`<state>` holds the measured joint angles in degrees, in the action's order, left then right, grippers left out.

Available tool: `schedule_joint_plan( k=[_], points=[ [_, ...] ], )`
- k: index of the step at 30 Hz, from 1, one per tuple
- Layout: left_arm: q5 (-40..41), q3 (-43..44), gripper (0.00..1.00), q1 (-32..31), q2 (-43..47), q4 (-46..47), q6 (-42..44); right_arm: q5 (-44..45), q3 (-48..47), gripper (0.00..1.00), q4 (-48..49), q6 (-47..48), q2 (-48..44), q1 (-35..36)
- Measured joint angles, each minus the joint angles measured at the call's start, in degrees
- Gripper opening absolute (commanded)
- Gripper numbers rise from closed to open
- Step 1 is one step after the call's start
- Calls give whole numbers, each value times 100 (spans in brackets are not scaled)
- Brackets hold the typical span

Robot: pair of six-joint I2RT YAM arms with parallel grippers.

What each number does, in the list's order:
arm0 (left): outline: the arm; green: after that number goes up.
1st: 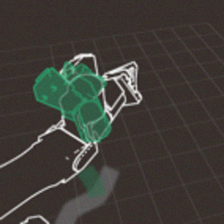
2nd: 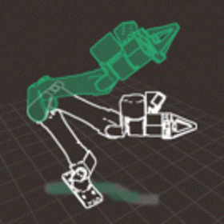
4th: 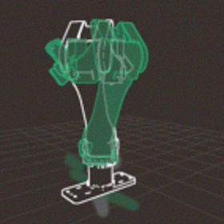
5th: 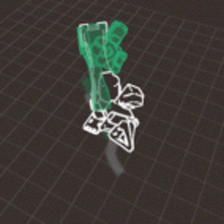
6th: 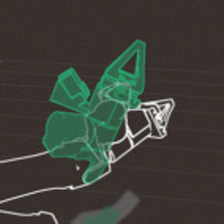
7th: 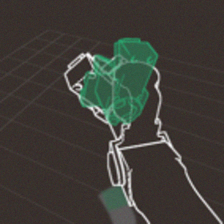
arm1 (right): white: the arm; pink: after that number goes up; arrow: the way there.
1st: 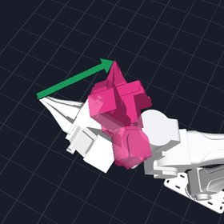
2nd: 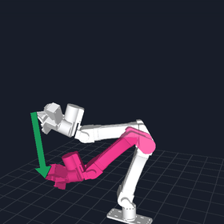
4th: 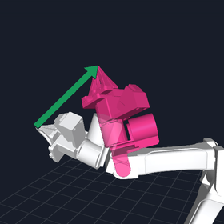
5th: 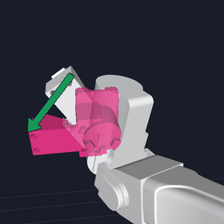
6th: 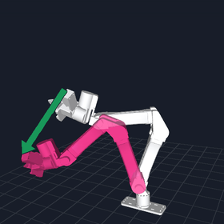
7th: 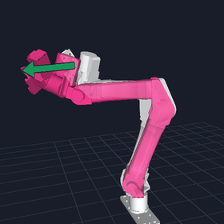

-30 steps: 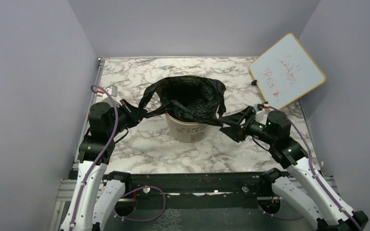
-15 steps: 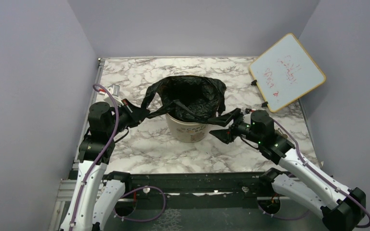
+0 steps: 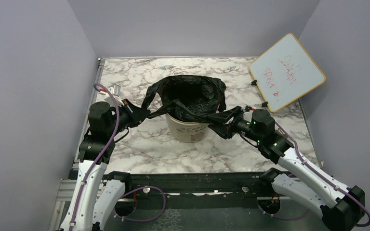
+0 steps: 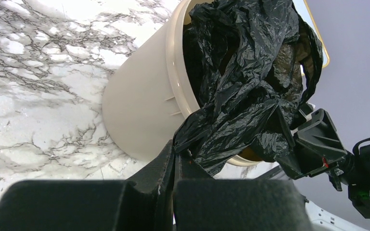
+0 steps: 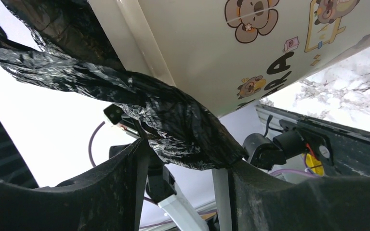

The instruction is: Put the trash bags into the trash bin

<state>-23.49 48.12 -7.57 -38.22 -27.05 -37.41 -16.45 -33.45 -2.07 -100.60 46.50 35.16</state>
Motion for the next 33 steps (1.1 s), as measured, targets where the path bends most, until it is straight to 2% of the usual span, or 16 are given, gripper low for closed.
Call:
schedule_joint_plan(
  k=[6, 9, 13, 18, 25, 28, 33],
  points=[
    [-11, 0, 0, 0, 0, 0, 9, 31, 136, 38, 109, -201, 0, 0],
    [-13, 2, 0, 0, 0, 0, 13, 33, 160, 28, 109, -229, 0, 0],
    [-13, 0, 0, 0, 0, 0, 15, 31, 179, 25, 114, -249, -2, 0],
    [-11, 0, 0, 0, 0, 0, 15, 33, 267, 1, 122, -197, -26, 0],
    [109, 42, 0, 0, 83, -68, 81, 503, 199, 0, -79, 614, -389, -20],
    [201, 153, 0, 0, 118, -162, 133, 813, -271, 1, -540, 1394, -337, -92],
    [319, 345, 0, 0, 127, -260, 247, 1373, -1563, 1, -1333, 2914, 120, -201]
  ],
)
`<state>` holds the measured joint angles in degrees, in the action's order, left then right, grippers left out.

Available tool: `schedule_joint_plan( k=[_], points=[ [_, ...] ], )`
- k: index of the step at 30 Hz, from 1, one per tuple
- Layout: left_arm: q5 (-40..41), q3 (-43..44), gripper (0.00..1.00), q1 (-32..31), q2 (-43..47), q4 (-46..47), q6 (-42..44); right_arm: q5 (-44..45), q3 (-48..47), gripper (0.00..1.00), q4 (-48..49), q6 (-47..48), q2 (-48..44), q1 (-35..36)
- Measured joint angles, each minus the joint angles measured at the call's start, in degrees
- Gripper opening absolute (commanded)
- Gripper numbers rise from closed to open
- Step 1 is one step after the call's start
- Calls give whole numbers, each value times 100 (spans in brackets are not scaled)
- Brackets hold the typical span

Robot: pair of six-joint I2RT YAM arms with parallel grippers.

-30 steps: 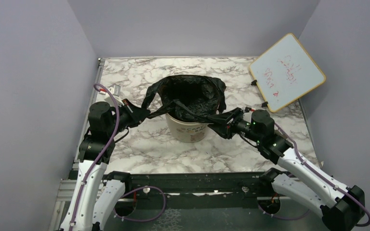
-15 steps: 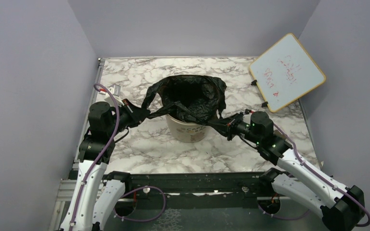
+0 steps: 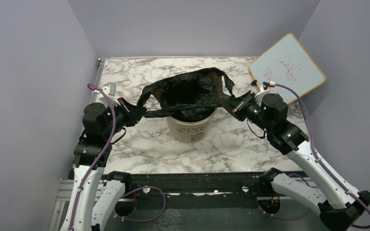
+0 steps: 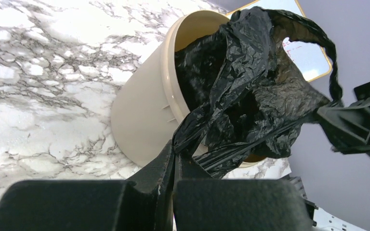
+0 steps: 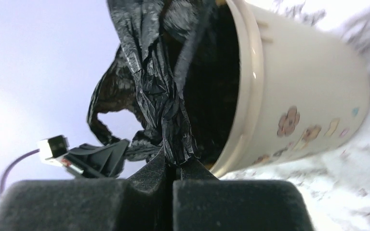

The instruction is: Put the trash bags into the trash bin

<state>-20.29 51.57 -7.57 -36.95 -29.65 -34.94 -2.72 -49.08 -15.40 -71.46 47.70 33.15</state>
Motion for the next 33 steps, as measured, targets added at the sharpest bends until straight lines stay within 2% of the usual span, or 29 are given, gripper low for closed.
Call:
schedule_joint_plan(
  k=[5, 9, 17, 20, 26, 33],
  points=[
    [35, 221, 0, -7, 15, -70, 129, 439, -879, 0, -570, 1366, 339, -35],
    [35, 293, 0, -7, 68, -155, 181, 463, -1298, 1, -890, 2133, 518, -39],
    [24, 400, 0, -4, 192, -498, 201, -857, -1532, 0, -1429, 3067, 562, -131],
    [-39, 199, 0, 0, 380, -588, 129, -1296, -1154, 0, -1631, 3261, 468, -136],
    [-245, -691, 0, -2, 820, -756, -181, -1298, -236, 1, -2055, 3202, 326, -133],
    [-264, -1191, 0, -2, 538, -699, -284, -861, -240, 1, -1908, 2944, 529, -136]
  ],
)
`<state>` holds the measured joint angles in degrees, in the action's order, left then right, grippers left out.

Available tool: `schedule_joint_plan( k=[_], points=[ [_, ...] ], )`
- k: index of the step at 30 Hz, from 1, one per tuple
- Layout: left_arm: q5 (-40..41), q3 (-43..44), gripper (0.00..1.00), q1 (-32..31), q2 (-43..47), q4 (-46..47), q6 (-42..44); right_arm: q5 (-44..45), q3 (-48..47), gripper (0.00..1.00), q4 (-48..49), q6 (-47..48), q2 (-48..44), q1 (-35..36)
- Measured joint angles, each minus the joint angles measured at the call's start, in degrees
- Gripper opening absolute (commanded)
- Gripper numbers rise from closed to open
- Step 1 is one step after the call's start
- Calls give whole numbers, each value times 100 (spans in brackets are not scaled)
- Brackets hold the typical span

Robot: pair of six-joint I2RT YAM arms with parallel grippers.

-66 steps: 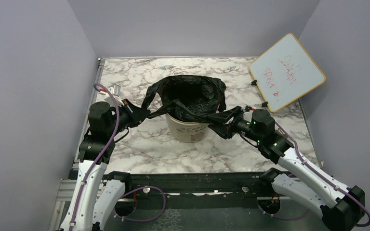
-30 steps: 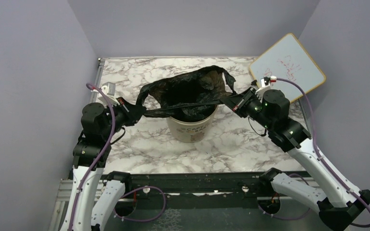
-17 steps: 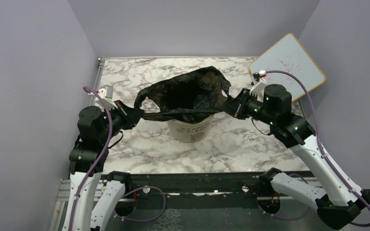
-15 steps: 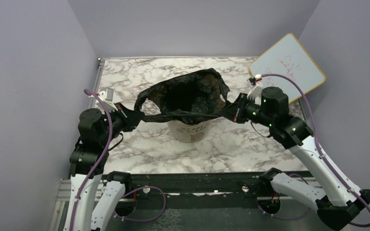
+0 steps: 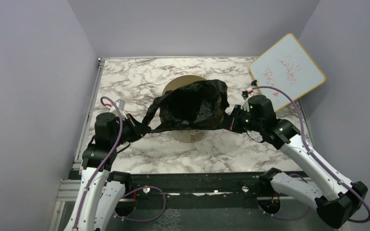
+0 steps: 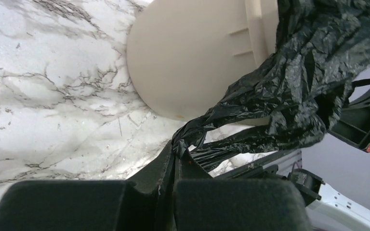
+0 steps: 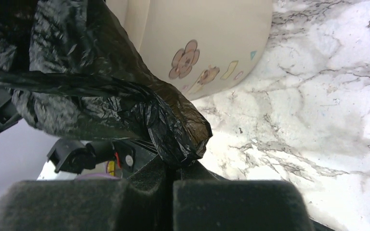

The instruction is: Put the trash bags into the trash bin

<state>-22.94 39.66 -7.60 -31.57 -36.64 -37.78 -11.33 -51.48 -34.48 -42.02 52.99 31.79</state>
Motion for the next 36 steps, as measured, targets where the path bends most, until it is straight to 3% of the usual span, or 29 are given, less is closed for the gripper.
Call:
schedule_joint_plan(
  k=[4, 6, 10, 16, 21, 27, 36],
  points=[
    [201, 50, 26, 0, -417, 262, 72, 208, -164, 14, 87, -103, 313, 0],
    [372, 98, 30, 0, -575, 361, 127, 380, -269, 21, 94, -118, 396, 0],
    [551, 162, 47, 2, -911, 496, 341, 927, -549, 44, -17, -63, 442, 0],
    [717, 181, 67, 2, -785, 511, 400, 1565, -610, 57, -186, 264, -9, -4],
    [903, 295, 75, 2, -275, 520, 328, 2028, -577, 65, -186, 673, -732, -4],
    [1106, 597, 81, 2, -101, 573, 334, 1808, -616, 74, 417, 1685, -1198, -4],
    [1834, 879, 87, 2, 94, 422, 350, 804, -1687, 74, 638, 3110, 446, -4]
  ],
)
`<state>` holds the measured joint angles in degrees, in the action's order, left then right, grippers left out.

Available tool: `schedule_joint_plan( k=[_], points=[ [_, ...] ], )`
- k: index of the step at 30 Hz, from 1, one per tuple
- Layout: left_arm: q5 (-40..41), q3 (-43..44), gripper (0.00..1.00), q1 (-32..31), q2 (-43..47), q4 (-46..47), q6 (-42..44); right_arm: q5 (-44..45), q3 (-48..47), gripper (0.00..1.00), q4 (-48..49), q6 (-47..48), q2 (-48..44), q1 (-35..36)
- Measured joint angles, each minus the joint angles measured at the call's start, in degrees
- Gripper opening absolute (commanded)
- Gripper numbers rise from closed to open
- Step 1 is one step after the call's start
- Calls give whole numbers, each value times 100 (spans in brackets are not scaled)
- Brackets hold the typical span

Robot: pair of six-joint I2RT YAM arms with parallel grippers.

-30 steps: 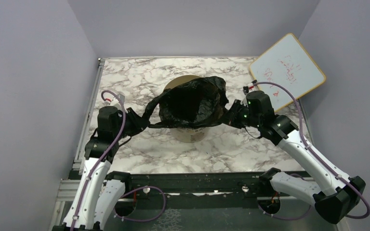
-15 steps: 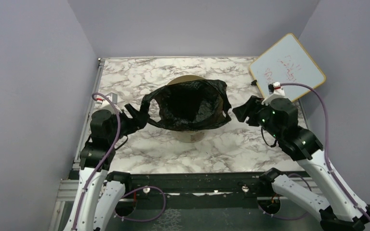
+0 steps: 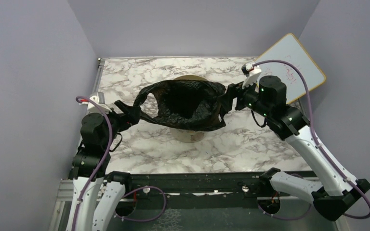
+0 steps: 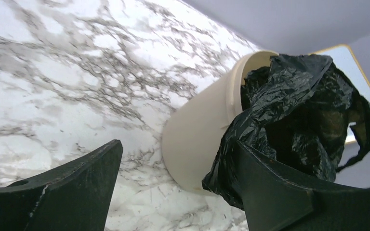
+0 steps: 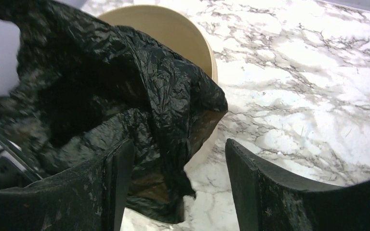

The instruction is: Put the trash bags into the trash bin

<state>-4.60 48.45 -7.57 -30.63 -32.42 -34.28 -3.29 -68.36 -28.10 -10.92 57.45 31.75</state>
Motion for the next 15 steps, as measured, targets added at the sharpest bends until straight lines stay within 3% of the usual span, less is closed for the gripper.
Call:
schedule_joint_plan(
  k=[7, 15],
  points=[
    [970, 273, 95, 0, 245, -372, 48, -378, -129, 75, 20, 970, 295, 0],
    [955, 649, 96, 0, -11, -503, 879, -533, -1043, 69, -44, 1683, 866, 9]
  ],
)
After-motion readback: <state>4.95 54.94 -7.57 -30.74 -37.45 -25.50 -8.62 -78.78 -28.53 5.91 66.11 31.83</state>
